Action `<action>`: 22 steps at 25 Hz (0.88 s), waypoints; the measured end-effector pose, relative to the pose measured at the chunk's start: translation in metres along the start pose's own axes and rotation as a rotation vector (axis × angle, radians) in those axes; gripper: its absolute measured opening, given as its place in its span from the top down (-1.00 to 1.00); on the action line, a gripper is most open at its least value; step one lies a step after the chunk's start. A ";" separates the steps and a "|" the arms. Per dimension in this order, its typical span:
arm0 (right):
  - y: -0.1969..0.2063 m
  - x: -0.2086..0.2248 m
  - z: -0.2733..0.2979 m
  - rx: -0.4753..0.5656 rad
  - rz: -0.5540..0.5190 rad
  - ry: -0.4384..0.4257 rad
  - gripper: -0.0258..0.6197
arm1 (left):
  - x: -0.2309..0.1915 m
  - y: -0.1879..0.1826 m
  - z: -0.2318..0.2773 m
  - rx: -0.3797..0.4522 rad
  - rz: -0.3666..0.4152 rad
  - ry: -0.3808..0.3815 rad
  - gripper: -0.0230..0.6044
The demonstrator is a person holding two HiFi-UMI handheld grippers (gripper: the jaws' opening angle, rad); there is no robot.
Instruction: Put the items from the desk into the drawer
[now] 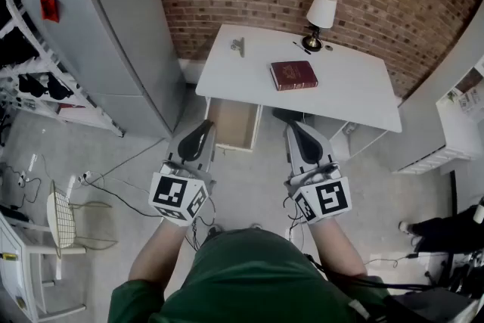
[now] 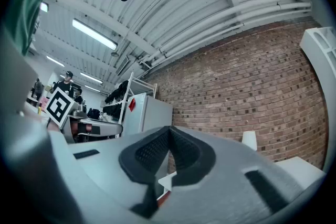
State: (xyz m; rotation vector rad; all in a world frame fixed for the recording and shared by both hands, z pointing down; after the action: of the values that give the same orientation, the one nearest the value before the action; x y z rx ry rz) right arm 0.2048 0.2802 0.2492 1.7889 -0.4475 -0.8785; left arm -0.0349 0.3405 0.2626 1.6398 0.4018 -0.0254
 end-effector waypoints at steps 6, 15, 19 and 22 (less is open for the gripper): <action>0.015 0.028 -0.025 0.011 0.036 0.011 0.91 | 0.031 0.014 0.016 -0.017 0.001 -0.005 0.84; 0.036 0.063 -0.036 0.026 0.090 0.065 0.91 | 0.049 0.024 0.032 -0.057 0.021 -0.054 0.84; 0.039 0.069 -0.032 0.023 0.074 0.068 0.91 | 0.041 0.014 0.039 -0.024 0.019 -0.084 0.84; 0.043 0.071 -0.026 0.016 0.072 0.071 0.91 | 0.033 0.011 0.044 -0.011 0.017 -0.090 0.84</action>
State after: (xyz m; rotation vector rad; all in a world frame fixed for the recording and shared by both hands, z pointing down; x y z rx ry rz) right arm 0.2758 0.2333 0.2680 1.8017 -0.4718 -0.7604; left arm 0.0082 0.3049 0.2594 1.6246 0.3188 -0.0838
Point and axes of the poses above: the fingertips, and each gripper's own axes: z forward along the fingers, x to its right, y out of its underside, the point moved 9 cm from there along -z, backward along the fingers, and after that the axes turned 15 degrees about -z, right-handed, at the moved point
